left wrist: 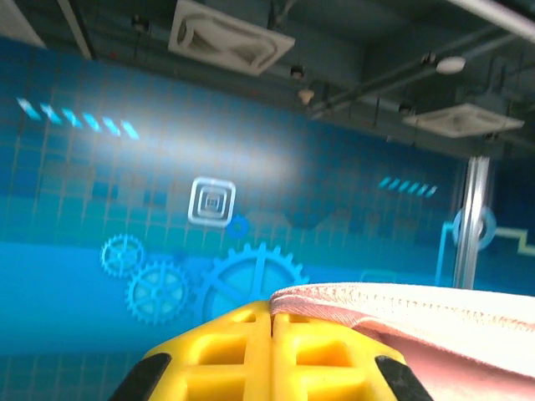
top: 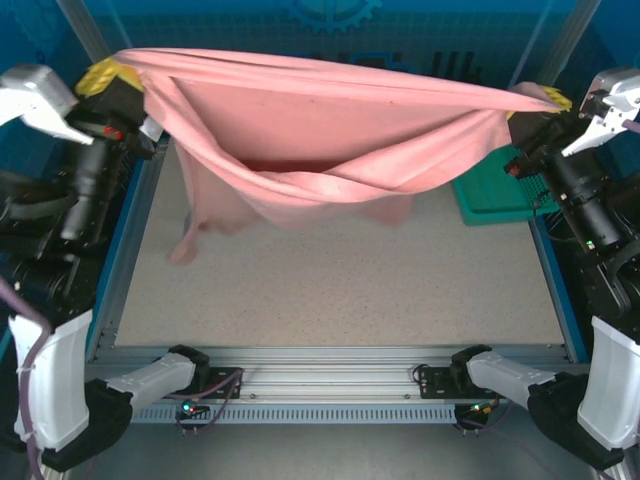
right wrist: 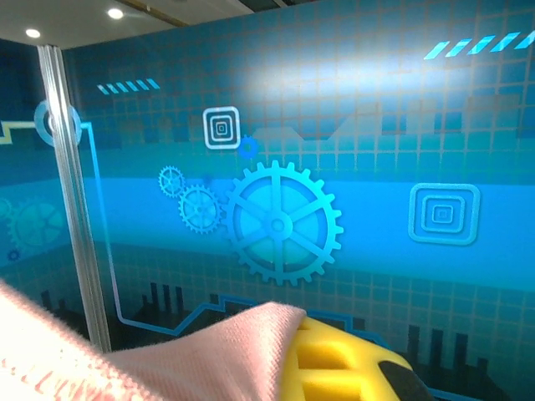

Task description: Fold the inside-out t-shirt

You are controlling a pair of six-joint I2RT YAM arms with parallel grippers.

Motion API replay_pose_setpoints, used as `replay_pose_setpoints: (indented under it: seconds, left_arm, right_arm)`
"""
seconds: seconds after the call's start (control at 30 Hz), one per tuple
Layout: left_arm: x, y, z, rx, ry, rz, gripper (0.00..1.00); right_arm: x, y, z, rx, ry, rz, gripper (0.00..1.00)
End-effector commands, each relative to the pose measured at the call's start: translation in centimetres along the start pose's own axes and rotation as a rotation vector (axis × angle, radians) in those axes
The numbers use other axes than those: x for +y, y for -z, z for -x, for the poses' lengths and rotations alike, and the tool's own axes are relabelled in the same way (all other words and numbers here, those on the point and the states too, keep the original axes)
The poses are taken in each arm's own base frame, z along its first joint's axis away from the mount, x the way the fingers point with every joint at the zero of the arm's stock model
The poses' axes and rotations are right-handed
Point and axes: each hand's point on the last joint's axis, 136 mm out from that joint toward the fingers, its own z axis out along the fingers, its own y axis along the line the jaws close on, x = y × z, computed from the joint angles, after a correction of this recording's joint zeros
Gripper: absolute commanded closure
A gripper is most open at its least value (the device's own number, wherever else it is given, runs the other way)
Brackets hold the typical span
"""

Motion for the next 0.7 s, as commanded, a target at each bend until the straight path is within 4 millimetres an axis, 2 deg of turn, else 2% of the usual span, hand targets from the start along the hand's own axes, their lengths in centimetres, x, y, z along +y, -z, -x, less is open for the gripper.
replay_pose_setpoints:
  seconds: [0.0, 0.17, 0.37, 0.5, 0.6, 0.67]
  left_arm:
    - [2.3, -3.0, -3.8, 0.085, -0.057, 0.116, 1.0]
    - [3.8, -7.6, -8.3, 0.158, -0.121, 0.182, 1.0]
    - [5.6, -13.1, -12.4, 0.207, -0.121, 0.209, 1.0]
    - [5.4, -15.4, -12.1, 0.197, -0.09, 0.179, 1.0]
    - [4.7, -15.6, -9.8, 0.158, -0.071, 0.16, 1.0]
    - [4.2, -15.0, -7.8, 0.127, -0.061, 0.141, 1.0]
  right_arm:
    - [-1.5, -1.3, -0.6, 0.011, 0.026, -0.09, 1.0]
    - [-2.5, -6.2, -3.0, 0.064, 0.072, -0.142, 1.0]
    - [-4.5, -12.1, -4.9, 0.084, 0.089, -0.192, 1.0]
    - [-5.1, -14.7, -4.1, 0.065, 0.06, -0.179, 1.0]
    - [-4.6, -15.4, -2.5, 0.038, 0.038, -0.144, 1.0]
    - [-4.0, -15.3, -1.4, 0.016, 0.023, -0.115, 1.0]
